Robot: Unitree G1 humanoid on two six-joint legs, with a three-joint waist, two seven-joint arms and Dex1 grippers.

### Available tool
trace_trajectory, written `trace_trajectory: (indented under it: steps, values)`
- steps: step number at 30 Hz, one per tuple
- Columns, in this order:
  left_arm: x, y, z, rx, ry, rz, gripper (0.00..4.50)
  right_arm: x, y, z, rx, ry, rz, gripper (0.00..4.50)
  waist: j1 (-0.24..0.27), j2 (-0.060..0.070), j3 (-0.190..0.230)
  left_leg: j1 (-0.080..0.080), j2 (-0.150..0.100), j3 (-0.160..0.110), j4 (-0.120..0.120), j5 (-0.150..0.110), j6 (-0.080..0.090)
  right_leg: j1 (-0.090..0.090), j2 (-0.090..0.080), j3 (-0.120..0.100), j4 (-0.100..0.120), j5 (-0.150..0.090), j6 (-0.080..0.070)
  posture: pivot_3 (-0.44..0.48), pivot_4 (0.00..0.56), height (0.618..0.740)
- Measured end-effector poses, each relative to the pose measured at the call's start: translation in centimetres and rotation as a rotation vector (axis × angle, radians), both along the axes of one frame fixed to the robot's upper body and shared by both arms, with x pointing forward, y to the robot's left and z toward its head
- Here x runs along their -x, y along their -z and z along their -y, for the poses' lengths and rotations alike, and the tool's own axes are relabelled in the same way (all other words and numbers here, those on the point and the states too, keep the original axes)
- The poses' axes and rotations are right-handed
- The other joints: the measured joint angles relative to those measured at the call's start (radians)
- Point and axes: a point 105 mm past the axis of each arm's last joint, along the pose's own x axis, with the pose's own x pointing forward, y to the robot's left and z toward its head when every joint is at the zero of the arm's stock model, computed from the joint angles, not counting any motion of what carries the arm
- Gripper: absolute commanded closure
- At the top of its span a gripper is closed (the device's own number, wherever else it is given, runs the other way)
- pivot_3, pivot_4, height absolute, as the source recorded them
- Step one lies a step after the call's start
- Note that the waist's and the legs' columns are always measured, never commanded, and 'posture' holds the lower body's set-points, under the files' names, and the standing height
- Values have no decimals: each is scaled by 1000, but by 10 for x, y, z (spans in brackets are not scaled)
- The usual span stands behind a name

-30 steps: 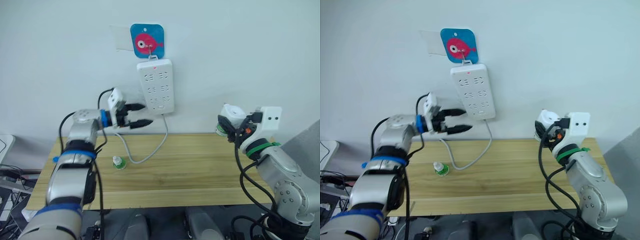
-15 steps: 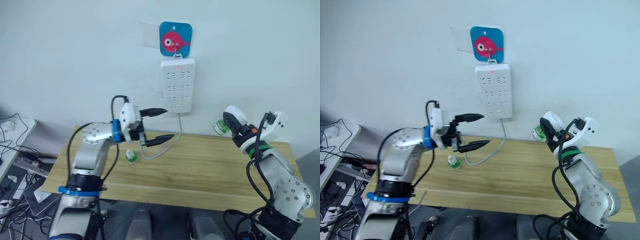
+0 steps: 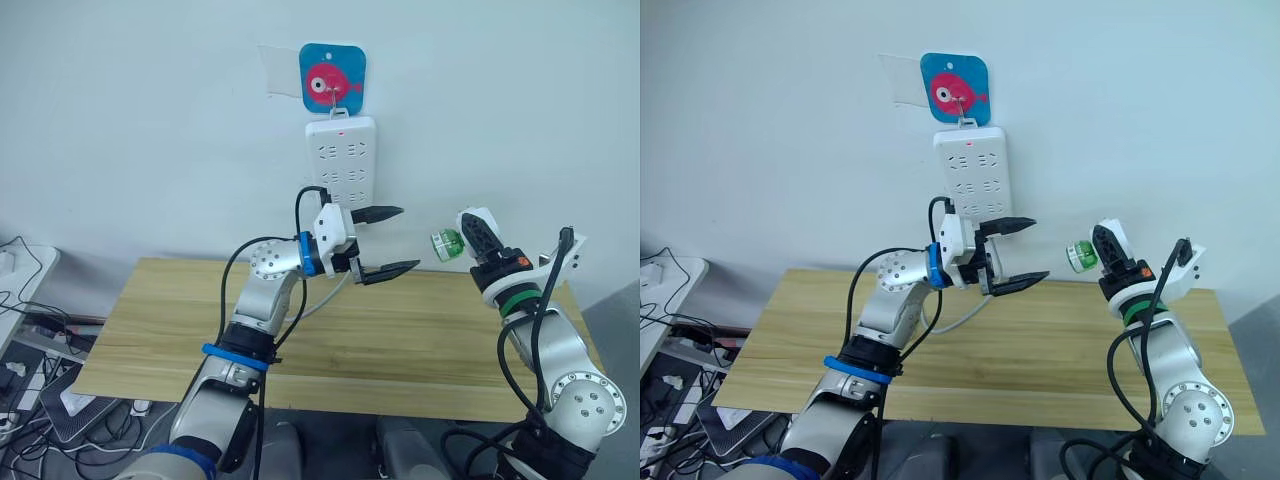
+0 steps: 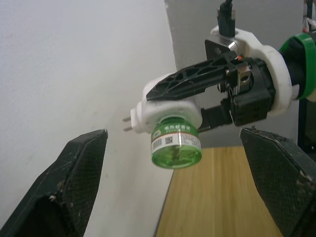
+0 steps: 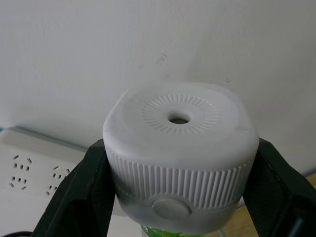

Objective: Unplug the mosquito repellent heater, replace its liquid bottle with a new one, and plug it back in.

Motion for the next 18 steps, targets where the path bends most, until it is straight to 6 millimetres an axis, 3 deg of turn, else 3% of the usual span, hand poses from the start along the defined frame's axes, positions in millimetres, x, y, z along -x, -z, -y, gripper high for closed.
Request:
trace_trajectory:
  steps: [10, 18]
  values:
    - [-1, 9, 18, 29, -17, -19, 14, 7, -15, -14, -37, -74, 38, 1468, -19, 1, -1, 0, 0, 0, 0, 0, 0, 0, 0, 0, 0, 0, 0, -75, 140, 740]
    - [-6, 5, 25, 56, -35, -8, 14, 10, -13, -25, -47, -119, 32, 1468, -20, 1, -1, 0, -1, 0, 1, 0, 0, 0, 0, 0, 0, 0, 0, -79, 143, 740]
